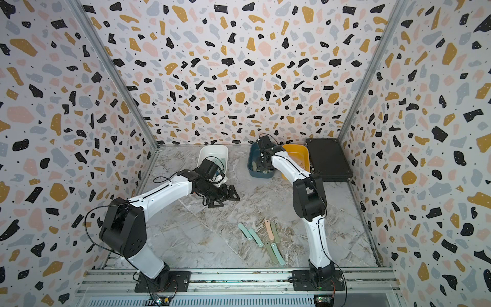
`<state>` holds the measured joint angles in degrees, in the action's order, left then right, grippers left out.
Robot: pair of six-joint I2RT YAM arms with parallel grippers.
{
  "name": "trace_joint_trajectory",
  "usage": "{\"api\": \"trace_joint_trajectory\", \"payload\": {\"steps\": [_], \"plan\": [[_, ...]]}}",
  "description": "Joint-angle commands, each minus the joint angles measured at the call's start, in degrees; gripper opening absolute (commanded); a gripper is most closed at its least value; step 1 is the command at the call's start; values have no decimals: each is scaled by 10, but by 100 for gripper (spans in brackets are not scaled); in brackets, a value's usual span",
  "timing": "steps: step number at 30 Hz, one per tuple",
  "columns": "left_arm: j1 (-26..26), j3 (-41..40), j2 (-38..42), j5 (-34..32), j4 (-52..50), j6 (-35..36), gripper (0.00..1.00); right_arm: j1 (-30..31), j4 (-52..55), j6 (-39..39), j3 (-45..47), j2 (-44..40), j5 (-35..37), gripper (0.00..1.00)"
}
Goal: Place the fruit knives into the storage box by color
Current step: Place the fruit knife in the storage box.
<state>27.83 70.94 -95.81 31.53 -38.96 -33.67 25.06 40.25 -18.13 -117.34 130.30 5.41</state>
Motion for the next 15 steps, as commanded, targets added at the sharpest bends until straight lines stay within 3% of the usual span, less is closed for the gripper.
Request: {"api": "trace_joint_trajectory", "payload": {"steps": [1, 5, 7, 11, 15], "plan": [[8, -14, 9, -14, -14, 9, 99, -5, 45, 14, -85, 39, 7, 20], [47, -33, 19, -44, -46, 23, 100, -12, 90, 24, -163, 78, -6, 32], [74, -48, 18, -53, -61, 27, 99, -12, 92, 30, -145, 52, -22, 39], [114, -43, -3, -70, -78, 26, 96, -11, 56, 30, -29, -55, -53, 54], [142, -3, -50, -104, -95, 14, 91, -6, 7, 25, 149, -191, -67, 71]]}}
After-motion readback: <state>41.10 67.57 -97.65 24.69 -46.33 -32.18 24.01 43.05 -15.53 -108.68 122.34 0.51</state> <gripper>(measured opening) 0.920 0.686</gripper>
